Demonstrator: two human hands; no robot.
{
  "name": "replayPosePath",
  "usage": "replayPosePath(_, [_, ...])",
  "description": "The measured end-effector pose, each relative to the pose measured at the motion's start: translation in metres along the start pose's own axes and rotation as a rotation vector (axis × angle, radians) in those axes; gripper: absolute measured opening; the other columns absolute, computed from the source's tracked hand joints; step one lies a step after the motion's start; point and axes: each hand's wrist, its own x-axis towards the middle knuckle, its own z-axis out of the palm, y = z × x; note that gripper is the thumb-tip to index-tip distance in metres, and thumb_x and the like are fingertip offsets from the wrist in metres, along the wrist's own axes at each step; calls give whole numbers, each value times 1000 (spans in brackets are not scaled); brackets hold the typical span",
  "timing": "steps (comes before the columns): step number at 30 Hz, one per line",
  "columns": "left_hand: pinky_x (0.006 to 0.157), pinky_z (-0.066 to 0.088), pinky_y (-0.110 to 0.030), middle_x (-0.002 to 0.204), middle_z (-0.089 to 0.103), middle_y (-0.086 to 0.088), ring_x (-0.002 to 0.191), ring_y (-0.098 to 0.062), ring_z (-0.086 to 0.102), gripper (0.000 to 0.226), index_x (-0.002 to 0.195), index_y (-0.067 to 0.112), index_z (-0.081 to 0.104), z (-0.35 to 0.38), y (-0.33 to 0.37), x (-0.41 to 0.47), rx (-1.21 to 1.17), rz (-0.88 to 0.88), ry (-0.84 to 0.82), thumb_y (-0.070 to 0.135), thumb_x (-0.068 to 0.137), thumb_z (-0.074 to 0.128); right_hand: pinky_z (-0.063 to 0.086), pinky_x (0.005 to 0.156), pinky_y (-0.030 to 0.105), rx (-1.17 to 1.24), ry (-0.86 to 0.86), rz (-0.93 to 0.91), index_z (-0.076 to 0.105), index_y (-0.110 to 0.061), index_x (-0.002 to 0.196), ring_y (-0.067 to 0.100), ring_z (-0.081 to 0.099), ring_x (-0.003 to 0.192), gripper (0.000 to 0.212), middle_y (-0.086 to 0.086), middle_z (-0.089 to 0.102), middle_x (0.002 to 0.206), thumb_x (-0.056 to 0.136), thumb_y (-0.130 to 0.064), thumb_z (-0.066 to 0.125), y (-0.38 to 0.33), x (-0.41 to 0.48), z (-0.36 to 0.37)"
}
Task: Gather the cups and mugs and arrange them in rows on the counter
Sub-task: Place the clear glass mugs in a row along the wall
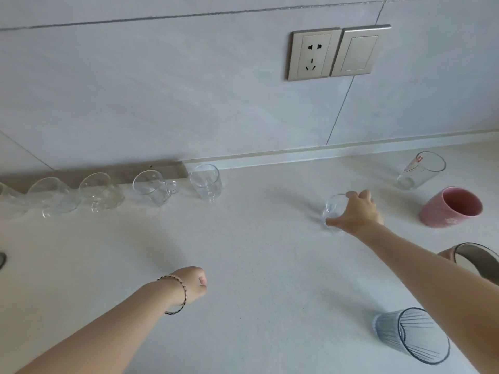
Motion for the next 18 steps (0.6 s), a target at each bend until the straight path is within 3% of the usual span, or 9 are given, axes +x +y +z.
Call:
replayPosePath(4, [81,34,-20,127,56,-2,91,-14,44,32,120,17,54,13,-37,-15,-26,-5,4,22,93,38,44,97,35,-36,-96,-213,39,-18,136,23,45,123,86,5,37,130,64,-45,77,-52,-56,16])
replayPosePath(10, [89,40,-24,127,56,-3,97,-17,49,33,122,13,54,19,-136,-49,-62,-35,19,20,94,38,43,96,30,-92,-209,-481,35,-21,139,18,44,124,86,2,36,130,67,-45,75,-170,-145,57])
replayPosePath(15, [79,40,-21,105,54,-6,93,-19,49,26,111,15,59,28,-254,-77,-167,-82,53,16,93,39,44,98,31,-182,-236,-638,34,-22,140,19,45,123,89,1,37,131,65,-46,76,-279,-212,107])
replayPosePath(17, [70,42,-23,100,52,-15,87,-22,45,24,89,23,62,37,-303,-84,-176,-108,34,14,92,39,44,98,31,-190,-252,-657,34,-21,140,19,45,123,90,1,37,131,64,-47,75,-323,-234,129])
replayPosePath(18, [59,36,-22,89,46,-14,84,-21,38,30,69,30,50,41,-325,-88,-184,-124,31,13,91,39,44,99,32,-192,-261,-665,34,-21,140,19,45,124,90,2,37,131,65,-47,75,-344,-243,140])
